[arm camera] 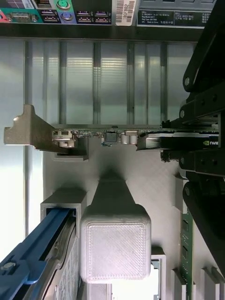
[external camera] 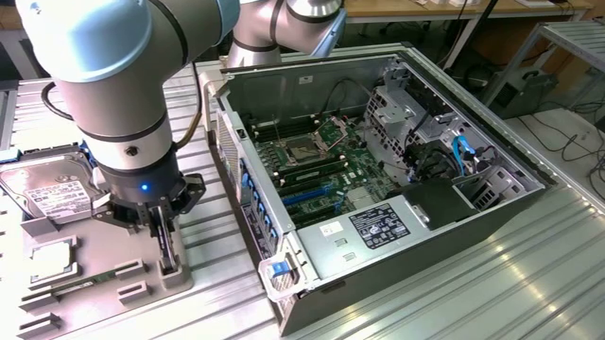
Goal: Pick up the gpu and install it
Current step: 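Pick up the gpu and move the gpu toward the slot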
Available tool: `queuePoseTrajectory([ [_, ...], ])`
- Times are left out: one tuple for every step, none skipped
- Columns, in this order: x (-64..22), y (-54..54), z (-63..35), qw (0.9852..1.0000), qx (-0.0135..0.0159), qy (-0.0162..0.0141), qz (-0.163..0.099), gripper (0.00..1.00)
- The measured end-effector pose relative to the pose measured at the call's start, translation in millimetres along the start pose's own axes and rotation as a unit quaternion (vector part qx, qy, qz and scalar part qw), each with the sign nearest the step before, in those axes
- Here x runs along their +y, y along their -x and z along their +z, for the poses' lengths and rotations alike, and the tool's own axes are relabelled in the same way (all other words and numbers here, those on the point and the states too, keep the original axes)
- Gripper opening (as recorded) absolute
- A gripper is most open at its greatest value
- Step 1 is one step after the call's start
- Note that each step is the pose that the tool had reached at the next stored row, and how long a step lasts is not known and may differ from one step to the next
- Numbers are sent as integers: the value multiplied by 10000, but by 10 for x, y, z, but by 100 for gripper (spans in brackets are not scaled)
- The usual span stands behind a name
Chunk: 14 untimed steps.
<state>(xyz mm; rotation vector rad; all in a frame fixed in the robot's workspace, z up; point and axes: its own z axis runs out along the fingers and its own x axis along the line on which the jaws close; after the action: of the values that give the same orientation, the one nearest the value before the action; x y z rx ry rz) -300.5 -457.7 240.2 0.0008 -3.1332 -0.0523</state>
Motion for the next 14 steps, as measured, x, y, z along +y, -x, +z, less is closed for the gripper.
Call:
queuePoseTrajectory([
  [1, 0, -6, 10000, 0, 0, 0, 27],
  [0, 0, -12, 10000, 0, 0, 0, 27],
  [1, 0, -20, 10000, 0, 0, 0, 27],
  [1, 0, -28, 10000, 0, 0, 0, 27],
  [1, 0, -34, 10000, 0, 0, 0, 27],
  [1, 0, -39, 10000, 0, 0, 0, 27],
  [2, -1, -45, 10000, 0, 0, 0, 27],
  [2, -1, -51, 10000, 0, 0, 0, 27],
  [2, 0, -55, 10000, 0, 1, 0, 27],
  [2, 0, -59, 10000, -1, 1, 0, 27],
  [2, -1, -64, 10000, 0, 0, 0, 27],
  [2, -1, -68, 10000, 0, 0, 0, 27],
  [3, -1, -74, 10000, 0, 0, 0, 27],
  [3, -1, -80, 10000, 1, 0, 0, 27],
])
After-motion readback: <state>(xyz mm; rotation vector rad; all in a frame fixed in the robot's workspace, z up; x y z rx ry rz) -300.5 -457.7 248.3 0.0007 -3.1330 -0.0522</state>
